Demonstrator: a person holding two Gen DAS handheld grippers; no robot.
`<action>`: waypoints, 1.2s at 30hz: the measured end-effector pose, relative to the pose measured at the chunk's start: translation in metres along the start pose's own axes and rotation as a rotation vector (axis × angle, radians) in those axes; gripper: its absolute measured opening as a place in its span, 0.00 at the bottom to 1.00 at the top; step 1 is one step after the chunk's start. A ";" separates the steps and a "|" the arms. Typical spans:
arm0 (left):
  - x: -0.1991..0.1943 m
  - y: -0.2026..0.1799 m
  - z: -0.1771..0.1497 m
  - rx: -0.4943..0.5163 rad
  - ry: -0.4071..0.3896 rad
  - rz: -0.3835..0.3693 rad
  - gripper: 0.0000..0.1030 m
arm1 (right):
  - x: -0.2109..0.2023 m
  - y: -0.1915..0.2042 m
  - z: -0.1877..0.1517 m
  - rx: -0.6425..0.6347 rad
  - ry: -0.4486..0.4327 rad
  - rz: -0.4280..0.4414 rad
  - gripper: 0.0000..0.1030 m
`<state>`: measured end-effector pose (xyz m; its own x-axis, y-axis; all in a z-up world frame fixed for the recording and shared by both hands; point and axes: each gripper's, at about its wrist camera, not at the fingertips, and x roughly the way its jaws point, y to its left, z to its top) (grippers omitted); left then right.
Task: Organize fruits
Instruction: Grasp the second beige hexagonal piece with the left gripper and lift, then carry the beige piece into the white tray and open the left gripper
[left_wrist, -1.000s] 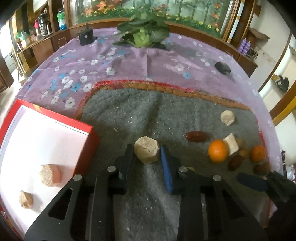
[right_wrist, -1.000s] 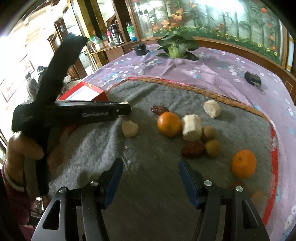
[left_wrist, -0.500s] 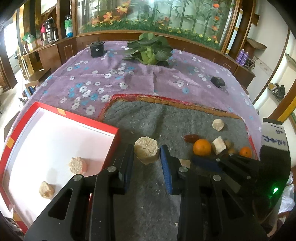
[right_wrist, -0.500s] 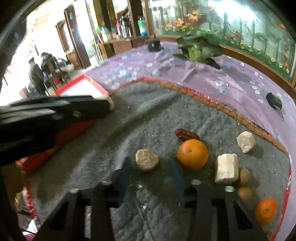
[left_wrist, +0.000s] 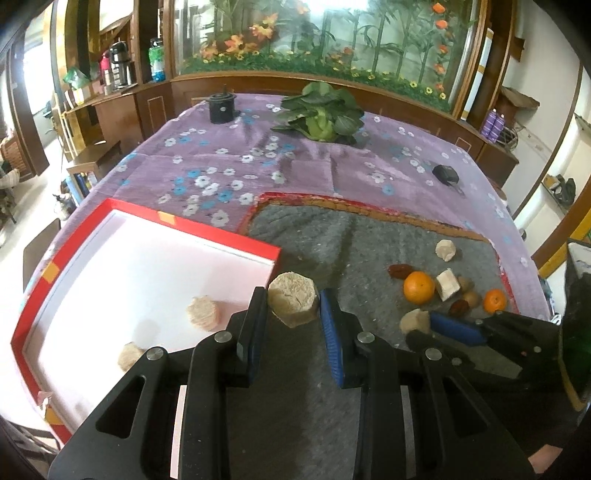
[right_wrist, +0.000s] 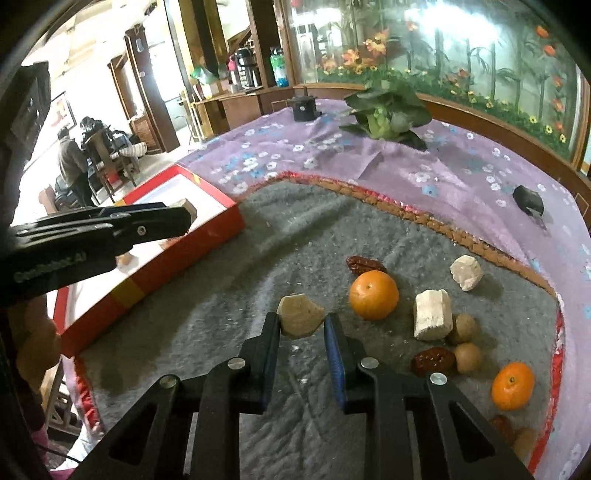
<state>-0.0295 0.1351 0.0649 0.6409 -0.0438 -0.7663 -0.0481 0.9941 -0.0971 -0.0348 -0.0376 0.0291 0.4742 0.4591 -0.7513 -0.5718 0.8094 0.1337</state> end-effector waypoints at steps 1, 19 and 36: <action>-0.001 0.002 -0.001 -0.004 -0.001 0.004 0.27 | -0.001 0.003 0.000 -0.006 -0.001 0.001 0.24; -0.027 0.048 -0.019 -0.058 -0.027 0.090 0.27 | 0.001 0.063 0.016 -0.118 -0.007 0.035 0.23; -0.019 0.119 -0.037 -0.178 0.026 0.189 0.27 | 0.035 0.114 0.064 -0.217 0.010 0.122 0.23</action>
<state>-0.0757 0.2509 0.0450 0.5875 0.1366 -0.7976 -0.3009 0.9519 -0.0586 -0.0408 0.0943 0.0590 0.3866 0.5440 -0.7447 -0.7555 0.6499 0.0825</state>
